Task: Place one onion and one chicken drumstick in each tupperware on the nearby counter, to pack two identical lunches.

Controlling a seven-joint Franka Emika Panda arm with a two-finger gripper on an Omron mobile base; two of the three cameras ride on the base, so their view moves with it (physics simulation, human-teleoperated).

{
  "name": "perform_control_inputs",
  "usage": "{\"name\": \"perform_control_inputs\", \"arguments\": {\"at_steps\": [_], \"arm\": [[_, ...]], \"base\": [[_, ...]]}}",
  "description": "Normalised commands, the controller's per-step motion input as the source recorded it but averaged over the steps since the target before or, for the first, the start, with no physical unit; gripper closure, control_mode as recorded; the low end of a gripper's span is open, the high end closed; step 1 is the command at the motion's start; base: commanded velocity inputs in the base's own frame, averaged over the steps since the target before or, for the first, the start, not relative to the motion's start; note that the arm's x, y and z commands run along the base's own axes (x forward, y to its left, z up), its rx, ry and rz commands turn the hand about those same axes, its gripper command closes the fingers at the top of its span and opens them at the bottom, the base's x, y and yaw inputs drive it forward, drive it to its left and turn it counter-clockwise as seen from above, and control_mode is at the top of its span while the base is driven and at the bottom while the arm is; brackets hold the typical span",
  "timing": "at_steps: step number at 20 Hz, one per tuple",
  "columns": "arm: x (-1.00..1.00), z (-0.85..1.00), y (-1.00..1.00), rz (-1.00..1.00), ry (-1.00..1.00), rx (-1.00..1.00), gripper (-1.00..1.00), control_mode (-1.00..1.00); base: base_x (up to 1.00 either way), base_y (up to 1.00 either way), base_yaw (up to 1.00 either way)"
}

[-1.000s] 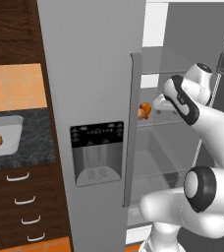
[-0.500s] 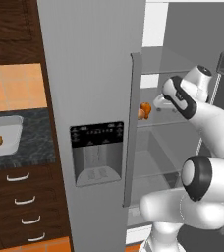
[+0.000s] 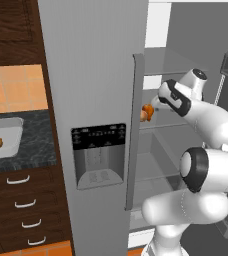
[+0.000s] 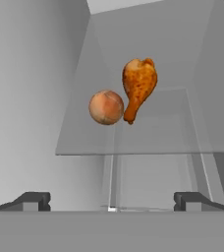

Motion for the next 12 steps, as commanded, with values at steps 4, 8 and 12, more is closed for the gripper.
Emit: {"name": "perform_control_inputs", "arguments": {"at_steps": [4, 8, 12], "arm": [[0.32, -0.15, 0.0, -0.07, 0.0, 0.0, -1.0, -1.0], [0.23, -0.24, 0.0, -0.06, 0.0, 0.0, -1.0, -1.0], [0.38, -0.2, 0.0, -0.05, 0.0, 0.0, -1.0, -1.0]], "base": [[0.0, 0.0, 0.0], [0.0, 0.0, 0.0], [0.0, 0.0, 0.0]]}}
